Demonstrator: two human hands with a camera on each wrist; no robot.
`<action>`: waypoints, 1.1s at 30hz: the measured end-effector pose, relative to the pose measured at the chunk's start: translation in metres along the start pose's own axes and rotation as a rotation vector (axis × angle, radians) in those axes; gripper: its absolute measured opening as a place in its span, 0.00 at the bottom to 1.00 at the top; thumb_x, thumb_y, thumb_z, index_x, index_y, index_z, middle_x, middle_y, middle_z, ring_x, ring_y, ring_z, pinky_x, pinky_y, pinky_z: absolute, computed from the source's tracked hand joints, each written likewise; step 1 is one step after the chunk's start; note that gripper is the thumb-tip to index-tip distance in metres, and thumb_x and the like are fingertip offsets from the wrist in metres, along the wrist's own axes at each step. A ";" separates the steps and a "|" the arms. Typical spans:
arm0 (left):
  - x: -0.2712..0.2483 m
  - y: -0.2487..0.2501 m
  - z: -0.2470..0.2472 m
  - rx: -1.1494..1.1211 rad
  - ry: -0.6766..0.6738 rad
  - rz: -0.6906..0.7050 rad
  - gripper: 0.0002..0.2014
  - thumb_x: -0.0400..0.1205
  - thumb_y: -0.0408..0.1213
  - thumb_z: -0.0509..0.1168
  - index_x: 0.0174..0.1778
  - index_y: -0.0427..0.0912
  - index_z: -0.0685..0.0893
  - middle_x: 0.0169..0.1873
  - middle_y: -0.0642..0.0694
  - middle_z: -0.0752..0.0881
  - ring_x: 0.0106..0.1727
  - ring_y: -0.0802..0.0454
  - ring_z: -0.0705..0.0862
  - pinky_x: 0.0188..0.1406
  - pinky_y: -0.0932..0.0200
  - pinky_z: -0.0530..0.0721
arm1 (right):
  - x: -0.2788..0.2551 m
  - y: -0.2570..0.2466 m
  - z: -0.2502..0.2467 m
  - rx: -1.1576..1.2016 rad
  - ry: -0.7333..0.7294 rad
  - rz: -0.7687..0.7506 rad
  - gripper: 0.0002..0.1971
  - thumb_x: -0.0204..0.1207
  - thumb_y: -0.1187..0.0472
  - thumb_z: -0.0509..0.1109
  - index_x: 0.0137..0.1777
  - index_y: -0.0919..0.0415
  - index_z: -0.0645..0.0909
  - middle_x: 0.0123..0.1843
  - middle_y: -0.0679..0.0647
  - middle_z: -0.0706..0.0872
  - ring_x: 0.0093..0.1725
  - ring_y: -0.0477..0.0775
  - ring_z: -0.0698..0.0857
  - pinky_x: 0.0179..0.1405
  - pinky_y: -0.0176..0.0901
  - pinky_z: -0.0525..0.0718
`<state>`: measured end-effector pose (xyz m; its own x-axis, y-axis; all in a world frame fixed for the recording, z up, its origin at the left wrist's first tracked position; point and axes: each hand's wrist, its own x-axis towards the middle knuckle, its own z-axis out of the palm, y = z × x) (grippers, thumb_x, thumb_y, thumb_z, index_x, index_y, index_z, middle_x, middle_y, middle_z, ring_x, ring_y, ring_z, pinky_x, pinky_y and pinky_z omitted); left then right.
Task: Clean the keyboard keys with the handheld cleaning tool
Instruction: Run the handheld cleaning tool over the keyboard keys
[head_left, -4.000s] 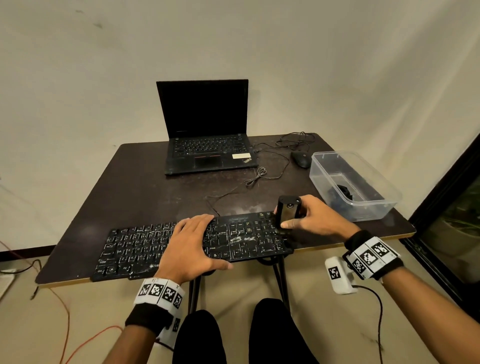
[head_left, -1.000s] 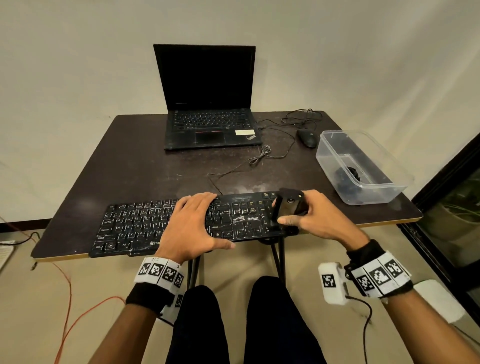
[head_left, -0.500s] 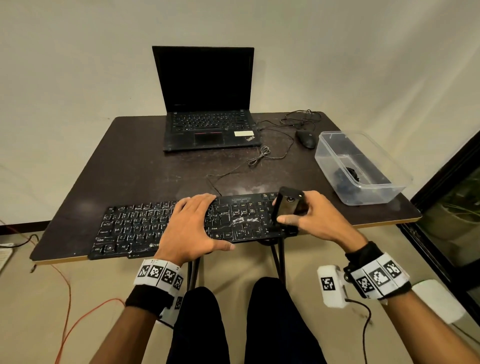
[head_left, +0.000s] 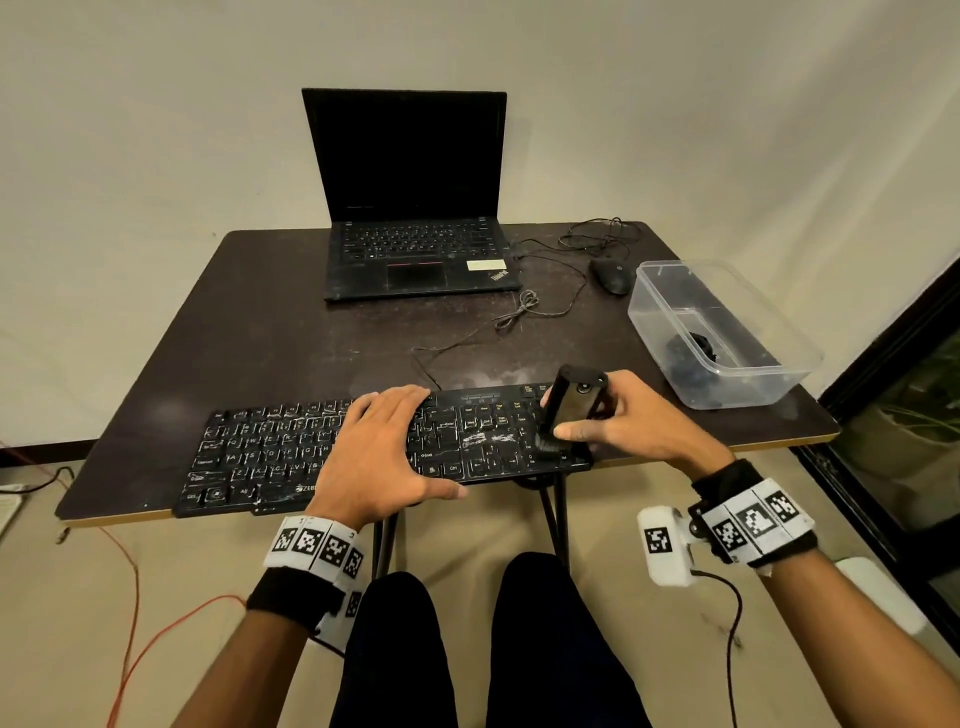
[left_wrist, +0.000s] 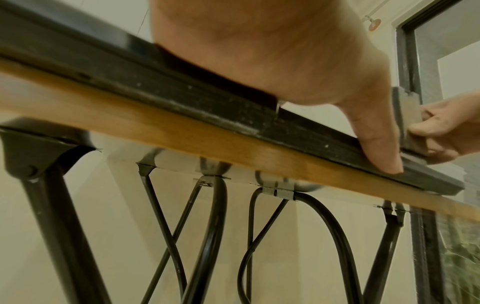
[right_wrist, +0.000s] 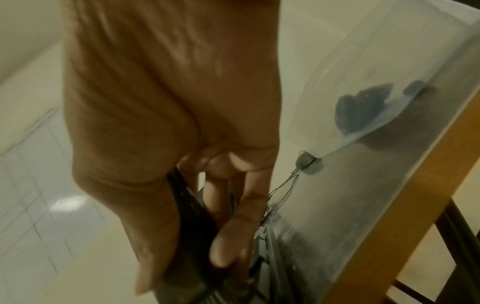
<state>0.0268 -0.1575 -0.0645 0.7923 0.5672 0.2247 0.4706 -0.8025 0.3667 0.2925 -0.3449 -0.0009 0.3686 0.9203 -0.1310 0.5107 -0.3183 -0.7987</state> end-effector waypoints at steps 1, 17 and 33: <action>0.000 0.000 0.000 0.003 -0.001 0.000 0.66 0.56 0.87 0.69 0.86 0.50 0.69 0.83 0.56 0.74 0.84 0.56 0.68 0.91 0.55 0.50 | 0.001 0.000 -0.002 -0.016 -0.025 -0.007 0.15 0.78 0.63 0.84 0.63 0.54 0.91 0.48 0.47 0.96 0.43 0.38 0.92 0.46 0.44 0.90; 0.001 -0.002 0.001 0.017 -0.011 0.006 0.66 0.57 0.88 0.67 0.87 0.49 0.69 0.83 0.54 0.74 0.84 0.55 0.68 0.92 0.49 0.53 | 0.022 -0.004 0.000 -0.101 -0.045 -0.044 0.17 0.75 0.57 0.86 0.63 0.51 0.91 0.54 0.45 0.96 0.57 0.44 0.93 0.65 0.49 0.88; -0.001 -0.001 0.000 0.017 -0.004 -0.004 0.67 0.55 0.87 0.67 0.87 0.48 0.70 0.84 0.53 0.74 0.85 0.54 0.69 0.91 0.52 0.52 | 0.030 -0.017 0.021 -0.177 -0.030 -0.084 0.23 0.65 0.39 0.84 0.59 0.44 0.90 0.53 0.44 0.96 0.56 0.49 0.93 0.64 0.61 0.90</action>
<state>0.0261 -0.1572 -0.0650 0.7922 0.5695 0.2194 0.4801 -0.8034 0.3522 0.2783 -0.3072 -0.0040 0.2968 0.9509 -0.0880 0.6682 -0.2727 -0.6922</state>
